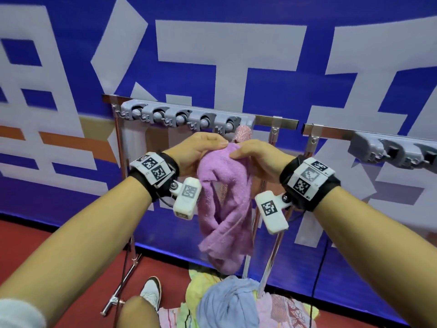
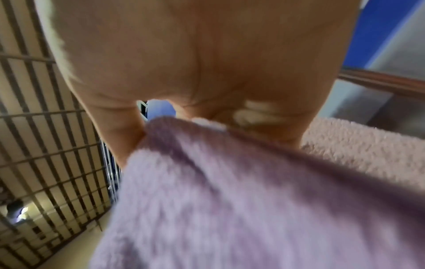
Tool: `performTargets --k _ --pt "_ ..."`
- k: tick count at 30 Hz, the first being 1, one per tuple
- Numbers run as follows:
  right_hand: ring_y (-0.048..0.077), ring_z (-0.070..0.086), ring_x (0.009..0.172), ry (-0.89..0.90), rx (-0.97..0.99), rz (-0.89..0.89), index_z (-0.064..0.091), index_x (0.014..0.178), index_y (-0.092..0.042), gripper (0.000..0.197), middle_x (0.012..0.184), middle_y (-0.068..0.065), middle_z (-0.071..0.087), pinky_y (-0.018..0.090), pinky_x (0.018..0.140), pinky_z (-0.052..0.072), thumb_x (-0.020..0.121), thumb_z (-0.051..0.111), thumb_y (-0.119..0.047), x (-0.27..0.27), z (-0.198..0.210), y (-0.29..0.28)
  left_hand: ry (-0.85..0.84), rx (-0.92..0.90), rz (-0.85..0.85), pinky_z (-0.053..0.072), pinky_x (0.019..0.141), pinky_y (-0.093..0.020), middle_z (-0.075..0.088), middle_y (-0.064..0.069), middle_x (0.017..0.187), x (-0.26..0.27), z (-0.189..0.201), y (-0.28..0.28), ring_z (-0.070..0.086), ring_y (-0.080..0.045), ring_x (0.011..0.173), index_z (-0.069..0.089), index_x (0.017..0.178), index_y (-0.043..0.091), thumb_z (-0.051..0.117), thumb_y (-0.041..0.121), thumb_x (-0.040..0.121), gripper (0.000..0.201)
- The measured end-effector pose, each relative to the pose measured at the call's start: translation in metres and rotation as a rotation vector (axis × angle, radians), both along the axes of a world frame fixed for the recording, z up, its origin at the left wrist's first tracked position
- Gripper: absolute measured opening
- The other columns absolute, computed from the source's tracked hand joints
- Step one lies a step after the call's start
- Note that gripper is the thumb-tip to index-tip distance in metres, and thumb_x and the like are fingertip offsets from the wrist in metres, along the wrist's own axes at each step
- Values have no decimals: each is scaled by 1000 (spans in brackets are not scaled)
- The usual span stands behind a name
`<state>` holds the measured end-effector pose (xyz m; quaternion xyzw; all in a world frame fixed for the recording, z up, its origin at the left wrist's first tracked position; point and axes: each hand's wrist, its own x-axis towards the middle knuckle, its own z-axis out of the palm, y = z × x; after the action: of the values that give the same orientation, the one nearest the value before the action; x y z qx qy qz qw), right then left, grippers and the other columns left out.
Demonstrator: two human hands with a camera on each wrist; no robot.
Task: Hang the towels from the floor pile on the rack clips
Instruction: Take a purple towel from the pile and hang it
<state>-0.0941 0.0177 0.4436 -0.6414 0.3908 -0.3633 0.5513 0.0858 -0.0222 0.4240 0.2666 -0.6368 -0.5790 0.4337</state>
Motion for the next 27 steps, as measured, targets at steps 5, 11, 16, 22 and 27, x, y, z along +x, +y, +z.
performTargets --k 5,11,16,22,27 --pt "30 60 90 -143 25 11 67 105 2 31 100 20 64 39 87 48 83 60 -19 12 -2 0 21 -57 34 51 57 -21 68 0 67 7 1 0 64 -11 60 72 72 14 62 14 82 14" --pt "26 64 82 -81 97 -114 67 113 1 31 96 15 69 35 82 49 94 54 -20 20 1 -11 -6 -81 120 49 62 -23 66 3 66 16 -3 -8 61 -8 61 63 79 6 48 0 95 23" --pt "31 54 103 15 133 -75 56 129 -5 48 115 21 59 43 94 42 85 56 -24 34 -2 -19 28 -88 128 52 72 -24 68 3 76 17 0 -15 62 -11 72 62 91 9 52 3 95 13" --pt "27 65 98 5 136 -21 62 116 -7 27 109 14 70 41 94 50 98 52 -25 43 -4 -32 -3 -92 254 51 68 -22 65 -1 76 19 -3 -26 61 -10 68 63 85 10 57 4 95 13" --pt "20 63 85 -111 192 -12 66 102 -13 22 90 5 70 36 84 46 96 48 -25 53 -5 -43 -23 -126 466 46 75 -24 66 0 76 26 -10 -31 57 -12 74 68 78 15 65 15 92 14"
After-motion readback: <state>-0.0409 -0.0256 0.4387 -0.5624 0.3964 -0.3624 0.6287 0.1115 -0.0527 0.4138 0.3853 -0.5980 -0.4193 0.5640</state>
